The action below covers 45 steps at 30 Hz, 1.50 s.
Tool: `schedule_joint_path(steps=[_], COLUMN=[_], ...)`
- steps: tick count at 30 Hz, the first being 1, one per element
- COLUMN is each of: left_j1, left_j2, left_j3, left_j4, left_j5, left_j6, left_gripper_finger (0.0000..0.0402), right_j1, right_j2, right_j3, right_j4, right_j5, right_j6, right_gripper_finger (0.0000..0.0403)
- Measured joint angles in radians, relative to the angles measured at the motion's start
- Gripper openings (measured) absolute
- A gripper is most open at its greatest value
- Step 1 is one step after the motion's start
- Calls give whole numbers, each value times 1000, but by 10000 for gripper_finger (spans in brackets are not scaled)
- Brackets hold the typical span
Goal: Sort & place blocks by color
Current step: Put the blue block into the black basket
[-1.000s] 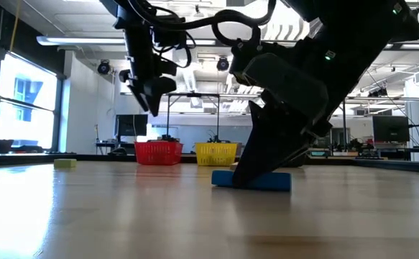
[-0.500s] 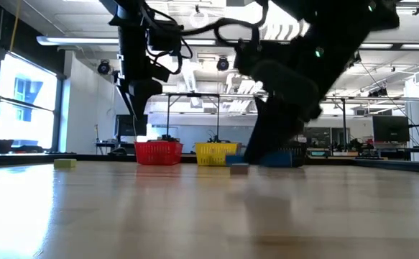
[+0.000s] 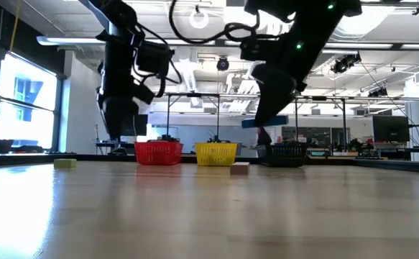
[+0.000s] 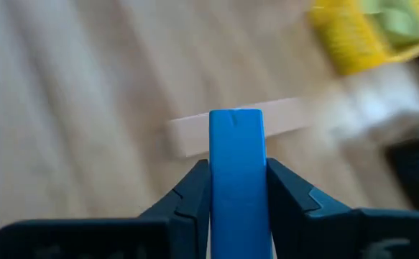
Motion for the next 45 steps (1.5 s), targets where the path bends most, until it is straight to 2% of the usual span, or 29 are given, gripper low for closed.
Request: schedule_joint_path(steps=[6, 12, 18, 24, 29, 38, 41, 45], left_j1=[0, 0, 0, 0, -1, -1, -1, -1], left_j2=[-4, -65, -163, -256, -292, -294, -294, -294], left_j3=[-12, -12, -12, -12, -11, -40, -87, -149], left_j4=[-23, -22, -46, -94, -124, -148, -149, -147], left_j5=[7, 94, 191, 252, 254, 277, 304, 311], left_j6=[22, 62, 129, 184, 183, 238, 279, 306], left_gripper_finger=[209, 209, 209, 209, 209, 209, 209, 209], right_j1=[-176, -392, -587, -719, -776, -794, -794, -794], right_j2=[-74, -127, -130, -129, -88, -7, -1, -1], right_j3=[0, 3, 2, 2, 3, 3, 2, 2], right_j4=[-55, -57, -54, -9, 5, 23, 44, 67], right_j5=[5, -49, -175, -319, -388, -373, -371, -304], right_j6=[-105, -200, -272, -345, -399, -430, -430, -430], right_gripper_finger=[79, 79, 79, 79, 79, 79, 100, 143])
